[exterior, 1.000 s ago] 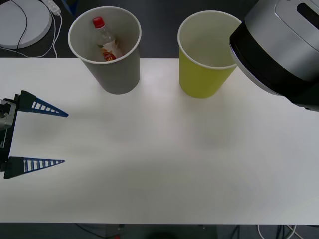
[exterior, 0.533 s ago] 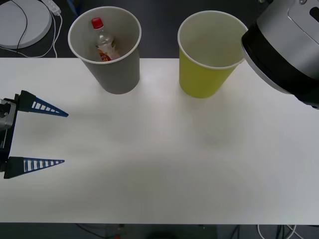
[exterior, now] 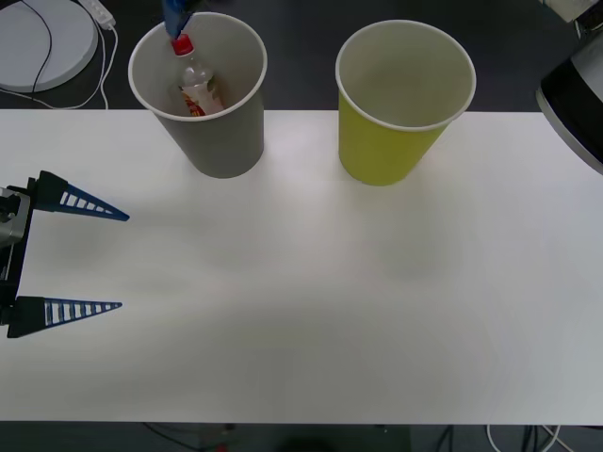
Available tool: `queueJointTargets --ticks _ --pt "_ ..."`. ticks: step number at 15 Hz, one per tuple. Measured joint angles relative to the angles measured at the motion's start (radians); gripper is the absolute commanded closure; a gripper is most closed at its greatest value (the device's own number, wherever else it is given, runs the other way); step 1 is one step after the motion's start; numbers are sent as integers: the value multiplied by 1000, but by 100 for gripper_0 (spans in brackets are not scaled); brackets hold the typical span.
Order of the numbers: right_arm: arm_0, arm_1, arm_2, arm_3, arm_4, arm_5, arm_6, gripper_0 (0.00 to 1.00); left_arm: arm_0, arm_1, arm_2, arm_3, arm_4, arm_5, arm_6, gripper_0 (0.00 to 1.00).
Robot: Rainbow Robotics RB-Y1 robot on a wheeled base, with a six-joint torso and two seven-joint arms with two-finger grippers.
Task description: Put the can into the green bin and the plastic bottle into the gray bin
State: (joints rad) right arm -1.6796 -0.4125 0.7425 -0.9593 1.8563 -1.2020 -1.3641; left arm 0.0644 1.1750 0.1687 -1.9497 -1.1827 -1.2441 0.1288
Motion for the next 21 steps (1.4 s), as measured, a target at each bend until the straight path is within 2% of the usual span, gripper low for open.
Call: queueJointTargets --ticks 11,18,21 --pt "222 -238 -34 -443 -61 0 1 0 0 0 0 0 0 0 0 0" --pt "409 -397 -96 -734 -85 55 2 0 0 0 0 0 0 0 0 0" --pt "515 -482 -124 -869 -94 112 13 0 0 0 0 0 0 0 0 0"
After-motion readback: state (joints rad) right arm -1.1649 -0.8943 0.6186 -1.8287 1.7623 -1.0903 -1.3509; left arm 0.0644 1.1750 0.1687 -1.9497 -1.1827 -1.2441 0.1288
